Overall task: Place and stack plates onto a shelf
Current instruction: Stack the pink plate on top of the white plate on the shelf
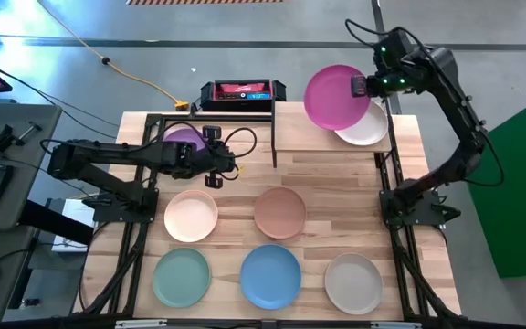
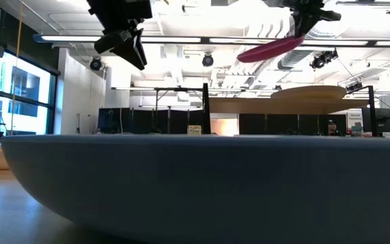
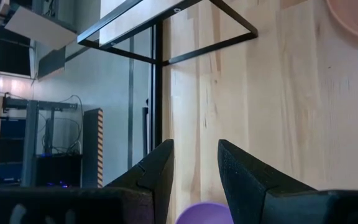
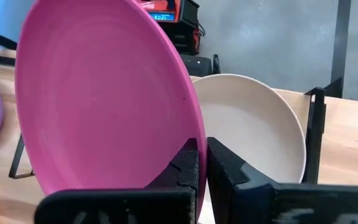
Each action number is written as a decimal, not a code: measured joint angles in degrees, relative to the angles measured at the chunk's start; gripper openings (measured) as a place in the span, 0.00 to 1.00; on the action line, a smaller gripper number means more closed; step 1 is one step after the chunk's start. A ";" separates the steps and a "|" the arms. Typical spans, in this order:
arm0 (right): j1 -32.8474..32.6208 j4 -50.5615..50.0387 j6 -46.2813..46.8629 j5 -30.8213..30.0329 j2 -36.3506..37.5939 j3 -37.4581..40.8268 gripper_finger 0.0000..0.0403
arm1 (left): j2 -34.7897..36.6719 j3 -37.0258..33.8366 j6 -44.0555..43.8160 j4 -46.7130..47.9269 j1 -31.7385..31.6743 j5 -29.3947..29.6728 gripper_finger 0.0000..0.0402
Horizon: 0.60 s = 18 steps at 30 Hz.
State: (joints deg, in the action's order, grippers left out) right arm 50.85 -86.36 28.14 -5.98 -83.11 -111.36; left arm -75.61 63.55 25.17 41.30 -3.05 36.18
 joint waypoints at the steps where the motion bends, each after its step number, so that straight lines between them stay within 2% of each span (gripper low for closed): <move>1: 0.00 0.98 0.13 0.02 1.22 2.08 0.00 | 0.00 0.00 0.02 0.00 0.00 0.00 0.29; 4: 0.07 5.85 0.91 0.37 5.98 10.73 0.00 | 0.00 0.00 0.01 -0.09 0.00 0.00 0.29; 9: 2.21 14.82 3.67 4.97 14.19 22.75 0.00 | 0.00 0.00 0.11 -0.13 -0.04 0.00 0.29; 18: 7.88 17.79 10.80 5.30 22.40 34.82 0.00 | -0.02 0.00 -0.04 -1.07 -0.04 0.00 0.29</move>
State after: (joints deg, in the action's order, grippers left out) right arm 58.73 -68.57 38.93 -0.68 -60.71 -76.54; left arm -75.64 63.55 25.13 40.23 -3.09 36.18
